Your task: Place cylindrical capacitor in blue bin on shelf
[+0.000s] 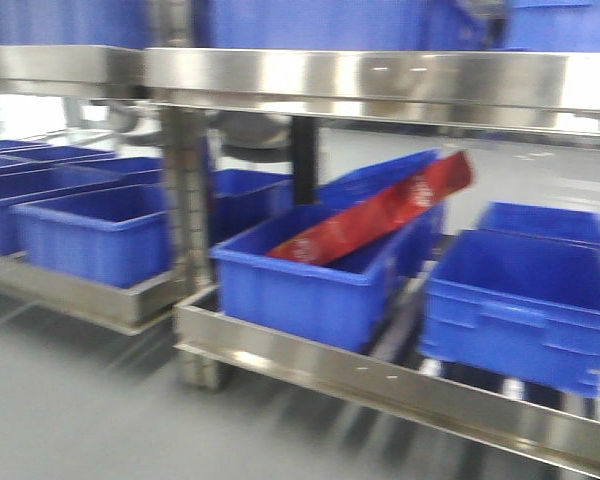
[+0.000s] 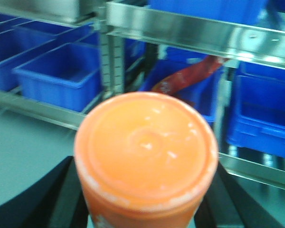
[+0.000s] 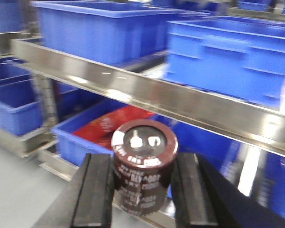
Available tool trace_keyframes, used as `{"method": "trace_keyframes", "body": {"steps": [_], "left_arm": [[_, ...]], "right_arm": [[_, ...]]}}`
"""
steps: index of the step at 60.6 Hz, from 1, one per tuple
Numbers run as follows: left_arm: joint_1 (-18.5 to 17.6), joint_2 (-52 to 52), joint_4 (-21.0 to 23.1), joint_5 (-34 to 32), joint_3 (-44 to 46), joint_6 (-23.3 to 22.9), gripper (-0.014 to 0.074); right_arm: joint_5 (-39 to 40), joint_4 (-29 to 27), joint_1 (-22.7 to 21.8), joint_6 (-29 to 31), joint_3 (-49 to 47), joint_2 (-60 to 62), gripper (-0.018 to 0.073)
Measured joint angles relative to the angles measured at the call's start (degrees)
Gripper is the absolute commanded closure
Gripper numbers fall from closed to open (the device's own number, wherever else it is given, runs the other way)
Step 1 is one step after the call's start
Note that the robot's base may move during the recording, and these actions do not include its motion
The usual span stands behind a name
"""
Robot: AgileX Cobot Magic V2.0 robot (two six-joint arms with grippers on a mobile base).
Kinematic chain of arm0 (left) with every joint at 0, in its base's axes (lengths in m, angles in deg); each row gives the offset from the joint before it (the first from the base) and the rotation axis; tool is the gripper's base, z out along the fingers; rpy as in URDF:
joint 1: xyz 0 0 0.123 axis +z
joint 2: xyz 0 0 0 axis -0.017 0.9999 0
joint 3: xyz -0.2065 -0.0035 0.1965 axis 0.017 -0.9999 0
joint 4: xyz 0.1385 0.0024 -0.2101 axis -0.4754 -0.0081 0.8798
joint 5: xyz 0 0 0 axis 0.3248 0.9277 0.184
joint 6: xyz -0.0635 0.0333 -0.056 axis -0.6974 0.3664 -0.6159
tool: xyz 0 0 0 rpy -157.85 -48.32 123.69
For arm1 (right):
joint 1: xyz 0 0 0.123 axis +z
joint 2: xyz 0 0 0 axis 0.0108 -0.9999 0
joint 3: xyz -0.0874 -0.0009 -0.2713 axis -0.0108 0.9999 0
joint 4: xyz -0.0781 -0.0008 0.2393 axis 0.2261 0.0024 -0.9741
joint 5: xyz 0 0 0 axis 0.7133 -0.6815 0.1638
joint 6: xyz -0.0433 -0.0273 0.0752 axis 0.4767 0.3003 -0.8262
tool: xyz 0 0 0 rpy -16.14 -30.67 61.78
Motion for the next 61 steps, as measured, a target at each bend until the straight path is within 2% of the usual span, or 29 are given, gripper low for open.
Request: {"method": "trace_keyframes", "body": {"steps": [61], "left_arm": [[0.0, 0.0, 0.0, 0.0, 0.0, 0.0, 0.0707]], "right_arm": [[0.0, 0.0, 0.0, 0.0, 0.0, 0.0, 0.0721]]}}
